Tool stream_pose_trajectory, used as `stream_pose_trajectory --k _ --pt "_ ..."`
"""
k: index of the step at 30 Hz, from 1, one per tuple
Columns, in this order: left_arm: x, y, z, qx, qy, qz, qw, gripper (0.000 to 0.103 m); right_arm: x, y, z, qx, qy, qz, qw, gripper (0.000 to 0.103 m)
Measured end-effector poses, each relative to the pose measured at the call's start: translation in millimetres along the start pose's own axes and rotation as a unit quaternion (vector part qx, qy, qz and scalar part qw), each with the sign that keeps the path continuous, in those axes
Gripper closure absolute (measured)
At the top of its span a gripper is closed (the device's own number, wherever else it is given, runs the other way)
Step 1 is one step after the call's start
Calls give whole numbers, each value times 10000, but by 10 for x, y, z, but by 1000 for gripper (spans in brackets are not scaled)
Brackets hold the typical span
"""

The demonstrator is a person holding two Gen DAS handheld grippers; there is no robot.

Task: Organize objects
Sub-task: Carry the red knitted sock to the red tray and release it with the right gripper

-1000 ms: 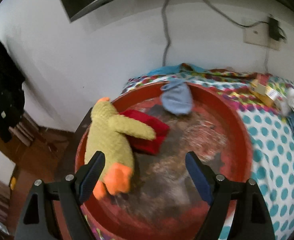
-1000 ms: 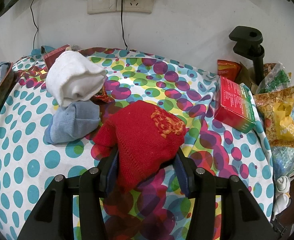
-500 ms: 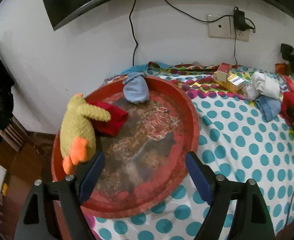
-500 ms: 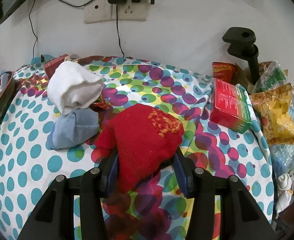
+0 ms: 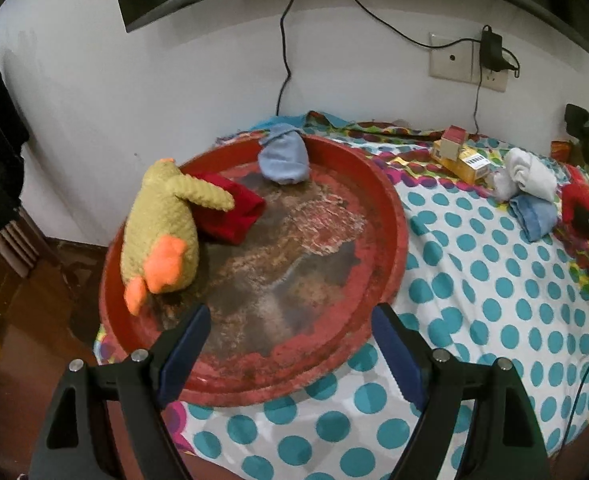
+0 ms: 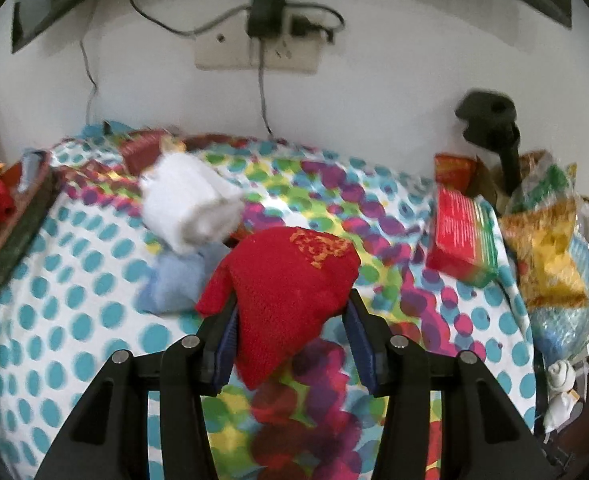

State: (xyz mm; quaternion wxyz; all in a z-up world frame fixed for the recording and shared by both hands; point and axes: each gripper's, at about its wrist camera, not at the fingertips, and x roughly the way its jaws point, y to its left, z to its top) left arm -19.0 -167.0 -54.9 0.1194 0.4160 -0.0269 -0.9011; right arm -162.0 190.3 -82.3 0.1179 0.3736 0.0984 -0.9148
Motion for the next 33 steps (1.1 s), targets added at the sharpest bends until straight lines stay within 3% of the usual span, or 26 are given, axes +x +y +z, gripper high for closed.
stream_pose_trajectory --k 8,14,23,33 --pt "-42 43 -85 -2 -20 -141 9999 18 -381 544 297 -460 -356 375 9976 57" --pt "-119 245 -94 -258 -54 -269 9993 18 -519 1241 514 -903 -497 1001 9896 57" --pt "-139 652 -175 -578 -45 31 9983 18 -275 2509 782 -1600 -294 1912 9680 57" --pt "-13 971 -169 -846 100 59 9964 18 317 3560 967 -2094 267 2277 9506 57"
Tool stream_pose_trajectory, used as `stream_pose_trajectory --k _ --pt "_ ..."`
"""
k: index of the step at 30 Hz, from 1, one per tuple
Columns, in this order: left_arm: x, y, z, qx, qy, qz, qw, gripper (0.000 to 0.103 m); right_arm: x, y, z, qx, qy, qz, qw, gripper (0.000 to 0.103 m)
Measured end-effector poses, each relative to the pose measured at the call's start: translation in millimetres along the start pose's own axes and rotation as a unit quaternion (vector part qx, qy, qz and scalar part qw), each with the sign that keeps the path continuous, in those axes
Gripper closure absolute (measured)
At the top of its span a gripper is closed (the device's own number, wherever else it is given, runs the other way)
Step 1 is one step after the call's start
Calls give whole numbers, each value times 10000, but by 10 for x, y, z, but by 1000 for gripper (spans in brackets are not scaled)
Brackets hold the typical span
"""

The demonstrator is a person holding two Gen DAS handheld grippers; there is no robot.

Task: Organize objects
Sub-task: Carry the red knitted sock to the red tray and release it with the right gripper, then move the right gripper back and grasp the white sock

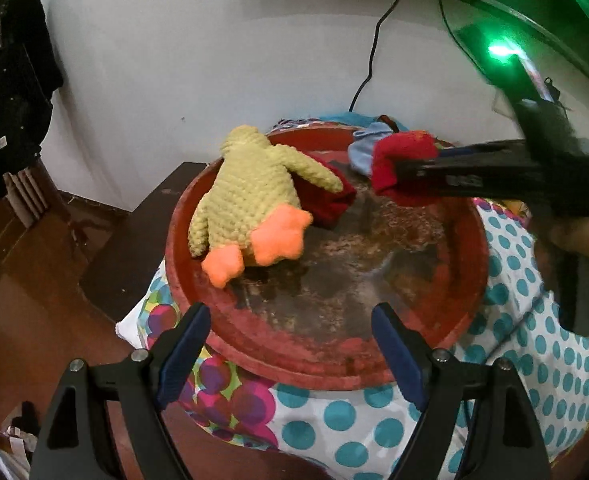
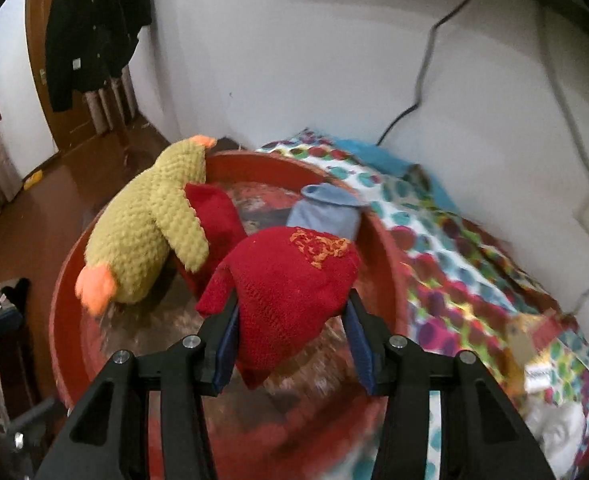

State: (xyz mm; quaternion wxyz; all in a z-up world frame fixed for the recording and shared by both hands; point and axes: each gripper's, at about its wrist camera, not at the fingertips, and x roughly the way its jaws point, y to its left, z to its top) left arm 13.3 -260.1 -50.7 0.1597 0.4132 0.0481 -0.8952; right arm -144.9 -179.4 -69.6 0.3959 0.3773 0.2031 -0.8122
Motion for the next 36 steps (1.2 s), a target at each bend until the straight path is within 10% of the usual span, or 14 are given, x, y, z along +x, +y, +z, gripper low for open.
stream_pose_trajectory --k 13,18,25,36 --pt "174 -45 -6 70 183 -91 9998 18 608 62 137 -129 460 -8 9989 48" --pt "179 -109 -14 93 228 -172 9995 18 413 25 89 -101 206 -4 9997 21" --pt "174 -285 20 181 215 -332 9991 18 -186 -217 -76 120 -267 -94 9995 17" --pt "74 -615 46 408 126 -601 9973 18 -883 -1305 -1193 1000 -545 -1685 9791 15"
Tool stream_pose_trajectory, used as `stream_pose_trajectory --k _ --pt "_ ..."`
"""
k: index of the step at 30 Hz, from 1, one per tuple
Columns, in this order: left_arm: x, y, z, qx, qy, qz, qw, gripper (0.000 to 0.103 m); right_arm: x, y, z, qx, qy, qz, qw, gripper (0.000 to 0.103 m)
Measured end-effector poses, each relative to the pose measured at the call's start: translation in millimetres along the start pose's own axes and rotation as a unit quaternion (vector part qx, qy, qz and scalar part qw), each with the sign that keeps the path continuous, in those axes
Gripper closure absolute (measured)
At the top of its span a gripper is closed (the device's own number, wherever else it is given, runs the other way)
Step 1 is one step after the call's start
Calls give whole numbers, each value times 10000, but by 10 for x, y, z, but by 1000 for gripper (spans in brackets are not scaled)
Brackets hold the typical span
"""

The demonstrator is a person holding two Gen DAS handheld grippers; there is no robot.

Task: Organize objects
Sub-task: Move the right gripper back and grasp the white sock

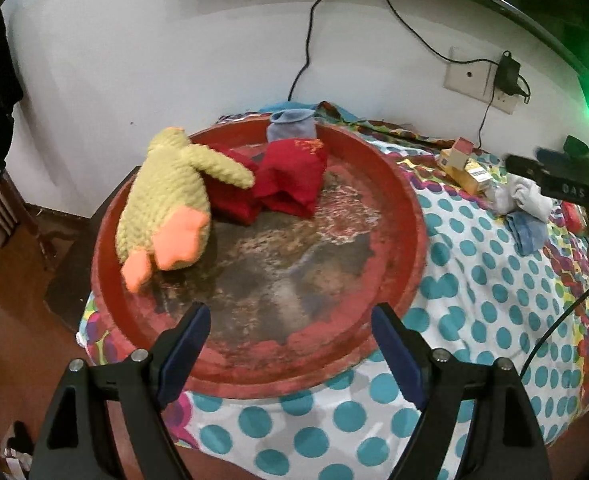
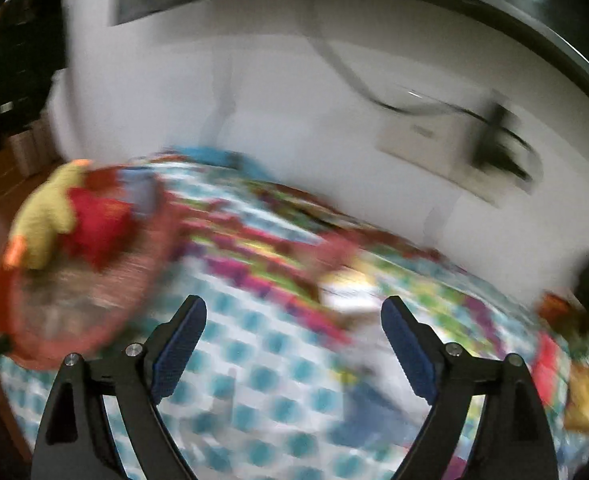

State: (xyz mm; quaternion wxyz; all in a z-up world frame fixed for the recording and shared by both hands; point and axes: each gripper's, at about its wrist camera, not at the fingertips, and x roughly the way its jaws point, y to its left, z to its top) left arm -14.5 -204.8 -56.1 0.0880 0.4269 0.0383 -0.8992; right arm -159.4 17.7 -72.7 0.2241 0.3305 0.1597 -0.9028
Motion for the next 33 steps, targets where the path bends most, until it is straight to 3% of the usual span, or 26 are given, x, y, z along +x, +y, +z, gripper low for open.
stream_pose_trajectory --k 6,16,17,19,22,26,31,33 --pt "22 -279 53 343 7 84 9994 18 121 -667 -258 591 341 -206 9975 15" --pt "125 -762 154 792 134 79 9967 18 498 -895 -392 938 450 -117 9945 17" --pt "130 -795 165 821 114 87 9965 18 529 -909 -405 969 455 -61 9942 19" --pt "155 -913 204 925 92 74 9956 18 568 -918 -433 947 430 1 9946 38" --pt "221 -1106 278 1184 37 -41 9930 18 555 -895 -479 806 332 43 9962 44" --pt "343 -1346 427 1324 15 -193 9910 18 410 -942 -533 738 90 60 9972 49" --pt "554 -1598 701 1355 75 -434 9898 18 110 -1261 -681 1156 -242 114 9929 49" --pt "651 -1688 803 1399 19 -470 9891 18 36 -1367 -762 1185 -211 -122 9927 49"
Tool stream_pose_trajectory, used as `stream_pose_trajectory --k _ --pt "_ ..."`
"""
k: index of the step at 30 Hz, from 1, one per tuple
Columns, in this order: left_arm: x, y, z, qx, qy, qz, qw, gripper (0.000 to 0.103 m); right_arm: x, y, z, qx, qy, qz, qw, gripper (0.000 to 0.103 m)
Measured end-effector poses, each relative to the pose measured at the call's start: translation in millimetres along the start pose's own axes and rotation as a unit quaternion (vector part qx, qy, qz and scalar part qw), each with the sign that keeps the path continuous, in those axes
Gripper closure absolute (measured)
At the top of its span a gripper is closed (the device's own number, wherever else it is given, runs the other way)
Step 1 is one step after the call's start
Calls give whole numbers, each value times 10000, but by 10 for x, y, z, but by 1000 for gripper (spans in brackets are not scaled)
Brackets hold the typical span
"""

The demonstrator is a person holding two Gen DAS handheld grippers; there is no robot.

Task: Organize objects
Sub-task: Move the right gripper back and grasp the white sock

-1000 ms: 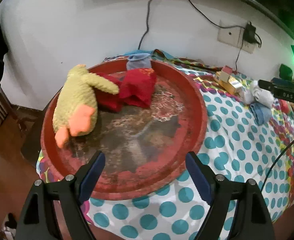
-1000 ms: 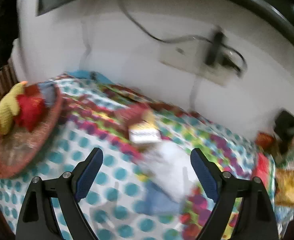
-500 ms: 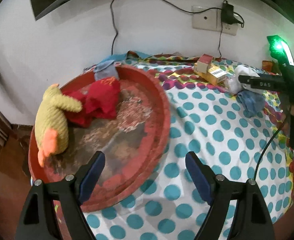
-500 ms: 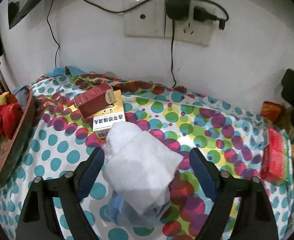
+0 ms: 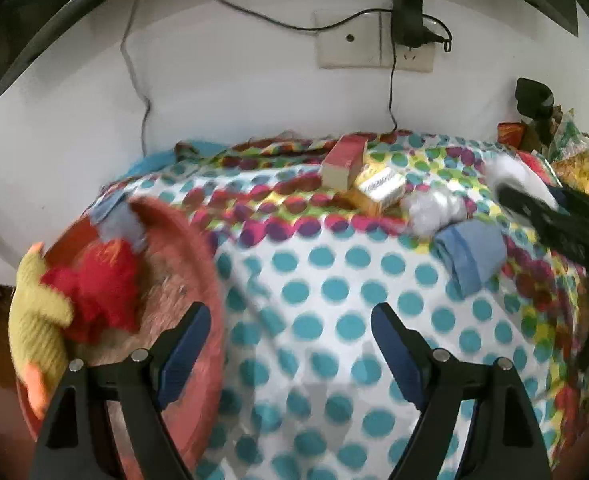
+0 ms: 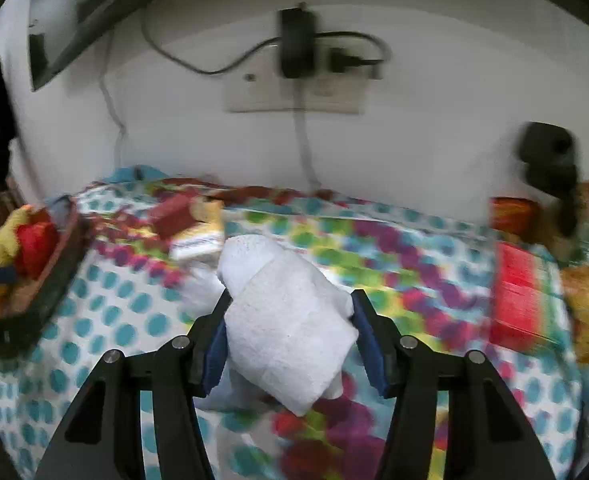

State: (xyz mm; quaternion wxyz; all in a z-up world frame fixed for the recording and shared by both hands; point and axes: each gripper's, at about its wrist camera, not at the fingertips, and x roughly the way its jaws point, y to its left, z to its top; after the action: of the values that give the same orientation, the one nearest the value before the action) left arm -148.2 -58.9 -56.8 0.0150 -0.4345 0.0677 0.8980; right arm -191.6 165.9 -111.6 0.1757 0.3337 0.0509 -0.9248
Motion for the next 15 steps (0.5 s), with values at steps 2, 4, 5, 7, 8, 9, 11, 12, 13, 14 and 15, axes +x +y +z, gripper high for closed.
stream_pose_trajectory --k 2,4,5,7,8,9,11,12,13,14,15 --pt "108 -56 113 93 -6 -84 9999 18 -36 -119 -74 -2 53 -167 9998 49" --pt "223 -120 247 231 -6 -279 9993 18 -18 -217 -177 -30 197 -383 9991 49" --pt "262 -143 286 278 -20 -322 9991 18 -9 -254 -222 -19 249 -439 9987 49" --pt "388 -226 406 462 -21 -375 9982 18 8 -319 -309 20 309 -463 9984 49" --pt "439 -261 448 544 -1 -350 9979 18 18 -323 -343 5 341 -517 9981 49" --pt "489 -293 500 629 4 -276 9976 18 16 -330 -348 6 372 -514 9980 49" --pt "591 -333 607 749 25 -336 9966 18 -6 -336 -342 14 303 -500 9983 49" --pt "628 -335 647 760 14 -352 9965 18 -5 -342 -344 14 322 -508 9982 49" --pt "677 -340 701 786 11 -368 9962 18 10 -349 -346 11 370 -501 9981 49" --pt "725 -338 743 808 43 -410 9959 18 19 -351 -344 11 400 -497 9980 49" --pt "777 -333 780 816 74 -434 9957 18 35 -343 -344 11 435 -490 9978 49"
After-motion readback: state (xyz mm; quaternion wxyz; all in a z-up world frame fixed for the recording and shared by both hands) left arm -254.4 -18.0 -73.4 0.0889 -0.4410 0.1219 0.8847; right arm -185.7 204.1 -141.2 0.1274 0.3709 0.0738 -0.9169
